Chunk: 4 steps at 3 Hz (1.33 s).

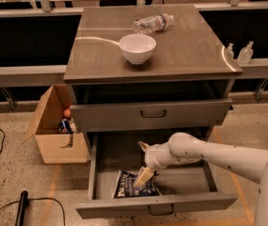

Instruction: Pick blue chip bag from middle drawer and place on counter

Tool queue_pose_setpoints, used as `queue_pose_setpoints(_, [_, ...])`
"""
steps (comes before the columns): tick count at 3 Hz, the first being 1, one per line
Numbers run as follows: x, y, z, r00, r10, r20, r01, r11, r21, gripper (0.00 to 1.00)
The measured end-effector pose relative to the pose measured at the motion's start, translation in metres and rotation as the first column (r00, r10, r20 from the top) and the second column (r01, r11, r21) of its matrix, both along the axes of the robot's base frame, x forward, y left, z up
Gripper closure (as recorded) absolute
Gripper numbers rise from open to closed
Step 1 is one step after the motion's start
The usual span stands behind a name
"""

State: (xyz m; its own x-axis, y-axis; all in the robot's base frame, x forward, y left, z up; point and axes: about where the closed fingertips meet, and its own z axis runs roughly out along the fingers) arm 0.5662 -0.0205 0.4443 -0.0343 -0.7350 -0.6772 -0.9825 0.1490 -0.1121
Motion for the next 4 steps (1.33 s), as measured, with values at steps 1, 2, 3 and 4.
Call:
queue_pose_setpoints(1, [0.003, 0.004, -0.011, 0.9999, 0.006, 0.009, -0.006, 1.000, -0.014, 0.00])
queue_pose_setpoints(2, [-0.005, 0.002, -0.021, 1.0000, 0.000, -0.009, 0.000, 1.000, -0.030, 0.00])
queue_pose_setpoints(3, [-0.013, -0.001, -0.026, 0.9998, 0.001, -0.022, -0.002, 0.999, -0.042, 0.00])
queue_pose_setpoints(4, [-0.014, -0.001, -0.027, 0.9997, 0.002, -0.024, -0.003, 0.999, -0.043, 0.00])
